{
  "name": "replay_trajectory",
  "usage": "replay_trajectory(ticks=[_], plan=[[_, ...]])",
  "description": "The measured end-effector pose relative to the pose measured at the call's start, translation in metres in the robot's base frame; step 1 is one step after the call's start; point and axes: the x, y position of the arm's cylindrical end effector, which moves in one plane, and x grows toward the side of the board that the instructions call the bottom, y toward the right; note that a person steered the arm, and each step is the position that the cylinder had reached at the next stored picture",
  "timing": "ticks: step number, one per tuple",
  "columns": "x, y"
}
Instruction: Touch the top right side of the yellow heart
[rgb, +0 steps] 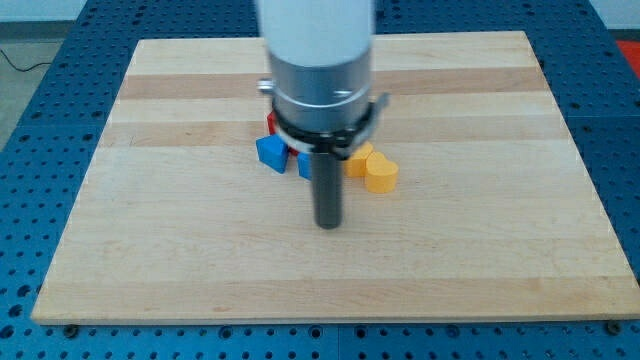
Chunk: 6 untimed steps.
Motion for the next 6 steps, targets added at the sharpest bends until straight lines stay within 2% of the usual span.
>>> replay_trajectory(ticks=[2,3,4,5,6], plan=[[-0.023,0.049],[-0.004,0.117],[-0.024,0.167],[-0.076,0.161],[-0.091,0.124]])
